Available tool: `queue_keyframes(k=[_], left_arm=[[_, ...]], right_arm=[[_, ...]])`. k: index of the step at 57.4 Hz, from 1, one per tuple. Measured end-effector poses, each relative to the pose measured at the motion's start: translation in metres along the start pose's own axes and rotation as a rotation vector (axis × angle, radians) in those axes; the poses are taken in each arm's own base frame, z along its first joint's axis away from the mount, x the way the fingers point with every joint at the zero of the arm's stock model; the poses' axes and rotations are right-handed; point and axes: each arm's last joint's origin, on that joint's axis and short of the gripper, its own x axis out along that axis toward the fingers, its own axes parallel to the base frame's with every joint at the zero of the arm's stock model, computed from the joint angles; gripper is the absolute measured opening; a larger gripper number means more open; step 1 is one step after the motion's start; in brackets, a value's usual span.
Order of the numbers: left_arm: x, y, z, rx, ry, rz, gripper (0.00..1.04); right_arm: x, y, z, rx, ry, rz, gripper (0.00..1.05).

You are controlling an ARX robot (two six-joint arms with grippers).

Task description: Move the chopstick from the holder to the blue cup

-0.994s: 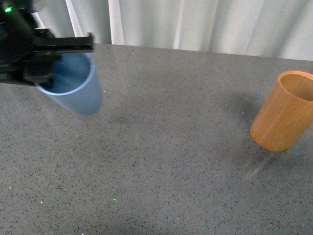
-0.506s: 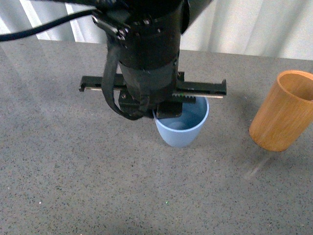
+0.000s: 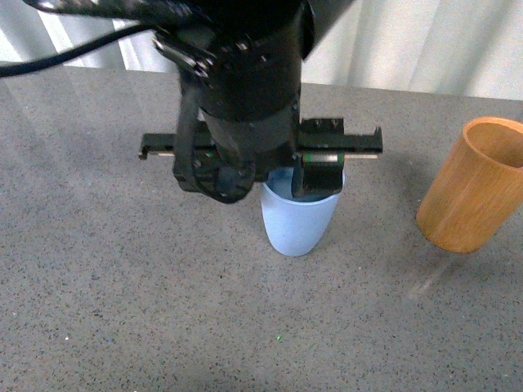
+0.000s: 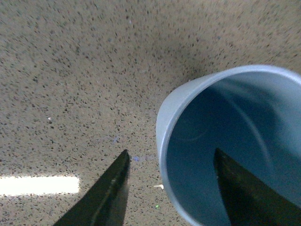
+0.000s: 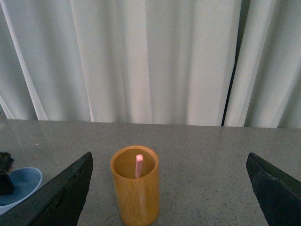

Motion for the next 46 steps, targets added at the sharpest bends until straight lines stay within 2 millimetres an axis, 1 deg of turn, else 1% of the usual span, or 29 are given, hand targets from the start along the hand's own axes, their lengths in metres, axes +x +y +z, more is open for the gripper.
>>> queue_keyframes(k=[5,7,9,10,11,12,16,17,18,19,21,24,26,28,30,33,37,42,44,46], left_arm=[[-0.030,0.019,0.008,-0.047,-0.109,-0.037,0.77],[-0.046,0.031,0.011,-0.074,-0.165,-0.062,0.85],[-0.065,0.047,0.012,-0.097,-0.252,-0.089,0.93],[-0.069,0.050,0.011,-0.101,-0.268,-0.098,0.95],[-0.077,0.057,0.010,-0.109,-0.305,-0.121,0.99],[-0.084,0.064,0.009,-0.117,-0.342,-0.141,1.00],[-0.119,0.094,-0.003,-0.149,-0.526,-0.229,0.97],[-0.130,0.103,-0.010,-0.136,-0.659,-0.186,0.93],[-0.137,0.111,-0.016,-0.132,-0.754,-0.147,0.89],[-0.148,0.124,-0.026,-0.119,-0.879,-0.091,0.84],[-0.161,0.142,-0.043,-0.077,-0.985,-0.050,0.77],[-0.172,0.170,-0.076,-0.016,-1.029,0.004,0.66],[-0.173,0.185,-0.098,0.006,-1.030,0.035,0.59],[-0.172,0.195,-0.115,0.008,-1.048,0.073,0.51],[-0.172,0.199,-0.126,0.009,-1.069,0.103,0.44],[-0.170,0.200,-0.134,0.028,-1.081,0.102,0.34],[-0.166,0.201,-0.140,0.041,-1.077,0.100,0.23],[-0.160,0.201,-0.147,0.051,-1.068,0.099,0.07],[-0.159,0.201,-0.150,0.051,-1.071,0.099,0.03],[-0.158,0.201,-0.153,0.056,-1.075,0.102,0.04]], right_arm=[[0.000,0.000,0.000,0.000,0.000,0.000,0.95],[0.000,0.000,0.000,0.000,0.000,0.000,0.95],[0.000,0.000,0.000,0.000,0.000,0.000,0.95],[0.000,0.000,0.000,0.000,0.000,0.000,0.95],[0.000,0.000,0.000,0.000,0.000,0.000,0.95],[0.000,0.000,0.000,0.000,0.000,0.000,0.95],[0.000,0.000,0.000,0.000,0.000,0.000,0.95],[0.000,0.000,0.000,0.000,0.000,0.000,0.95],[0.000,0.000,0.000,0.000,0.000,0.000,0.95],[0.000,0.000,0.000,0.000,0.000,0.000,0.95],[0.000,0.000,0.000,0.000,0.000,0.000,0.95],[0.000,0.000,0.000,0.000,0.000,-0.002,0.95],[0.000,0.000,0.000,0.000,0.000,-0.002,0.95],[0.000,0.000,0.000,0.000,0.000,-0.001,0.95],[0.000,0.000,0.000,0.000,0.000,0.000,0.95],[0.000,0.000,0.000,0.000,0.000,0.002,0.95],[0.000,0.000,0.000,0.000,0.000,0.001,0.95],[0.000,0.000,0.000,0.000,0.000,-0.002,0.95],[0.000,0.000,0.000,0.000,0.000,-0.002,0.95],[0.000,0.000,0.000,0.000,0.000,-0.002,0.95]])
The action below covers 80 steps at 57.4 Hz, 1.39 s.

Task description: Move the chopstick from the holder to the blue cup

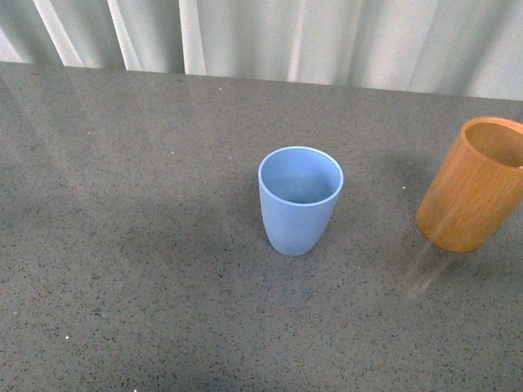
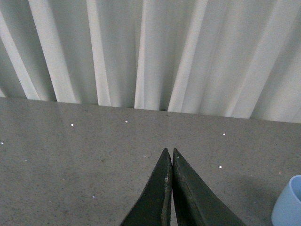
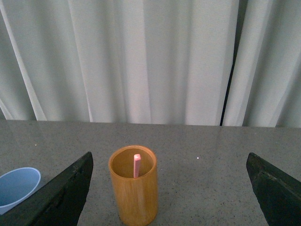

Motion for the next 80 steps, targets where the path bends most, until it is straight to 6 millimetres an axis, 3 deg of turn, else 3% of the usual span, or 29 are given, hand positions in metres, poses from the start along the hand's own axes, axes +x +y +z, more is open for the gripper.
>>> queue_keyframes(k=[26,55,62,65,80], left_arm=[[-0.017,0.000,-0.023,0.004,-0.002,0.003,0.04],[-0.027,0.001,-0.030,0.005,-0.028,0.002,0.04],[-0.035,0.001,-0.035,0.006,0.010,0.003,0.04],[-0.038,0.001,-0.033,0.006,-0.018,0.003,0.04],[-0.038,0.001,-0.033,0.007,-0.021,0.002,0.04]], right_arm=[[0.000,0.000,0.000,0.000,0.000,0.002,0.95],[0.000,0.000,0.000,0.000,0.001,0.002,0.95],[0.003,-0.001,-0.008,-0.010,0.388,-0.027,0.95],[0.007,-0.003,-0.018,-0.021,0.473,0.009,0.95],[0.039,-0.022,-0.027,-0.086,0.398,0.132,0.95]])
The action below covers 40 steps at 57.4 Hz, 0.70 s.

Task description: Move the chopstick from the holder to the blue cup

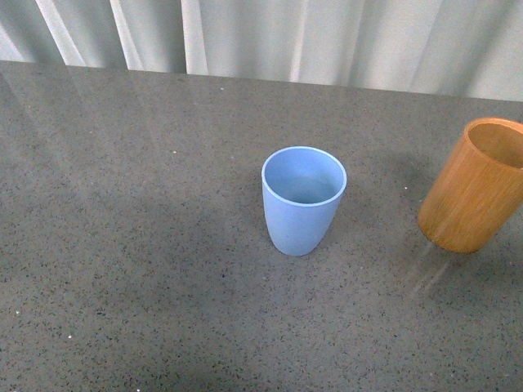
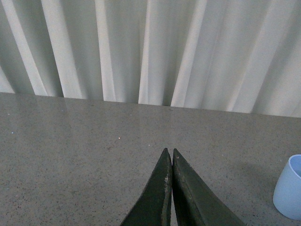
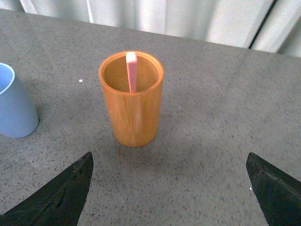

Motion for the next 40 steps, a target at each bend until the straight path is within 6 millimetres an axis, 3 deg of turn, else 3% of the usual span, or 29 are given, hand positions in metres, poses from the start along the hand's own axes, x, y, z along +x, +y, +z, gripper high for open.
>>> queue_keyframes(k=[25,40], left_arm=[[0.000,0.000,0.000,0.000,0.000,0.000,0.04],[0.000,0.000,0.000,0.000,0.000,0.000,0.04]], right_arm=[[0.067,-0.018,0.010,-0.105,-0.075,0.084,0.94],[0.085,-0.016,0.007,-0.124,-0.092,0.128,0.52]])
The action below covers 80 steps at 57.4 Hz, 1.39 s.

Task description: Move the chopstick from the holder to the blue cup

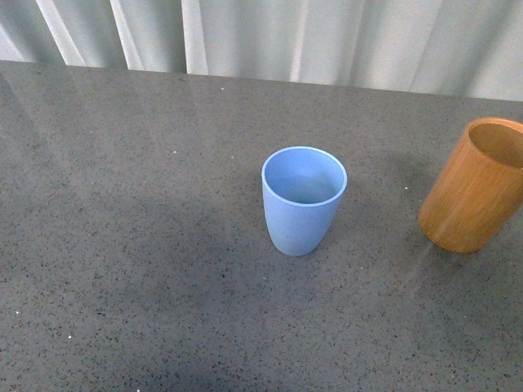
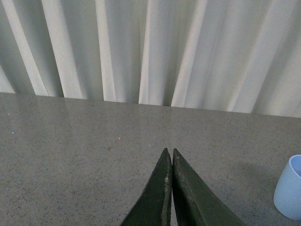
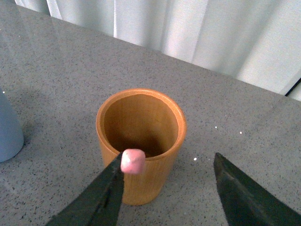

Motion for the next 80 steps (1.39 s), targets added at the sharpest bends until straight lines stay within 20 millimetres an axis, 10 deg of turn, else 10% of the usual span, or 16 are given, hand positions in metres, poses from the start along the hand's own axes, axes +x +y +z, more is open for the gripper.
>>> queue_keyframes(k=[18,39,52,80], left_arm=[[0.000,0.000,0.000,0.000,0.000,0.000,0.04],[0.000,0.000,0.000,0.000,0.000,0.000,0.04],[0.000,0.000,0.000,0.000,0.000,0.000,0.04],[0.000,0.000,0.000,0.000,0.000,0.000,0.04]], right_arm=[[0.008,0.002,0.004,0.006,-0.002,0.072,0.02],[-0.041,-0.010,0.086,0.037,-0.094,0.129,0.02],[-0.083,0.025,0.139,0.035,-0.078,0.278,0.02],[-0.030,0.075,0.124,0.073,0.002,0.435,0.02]])
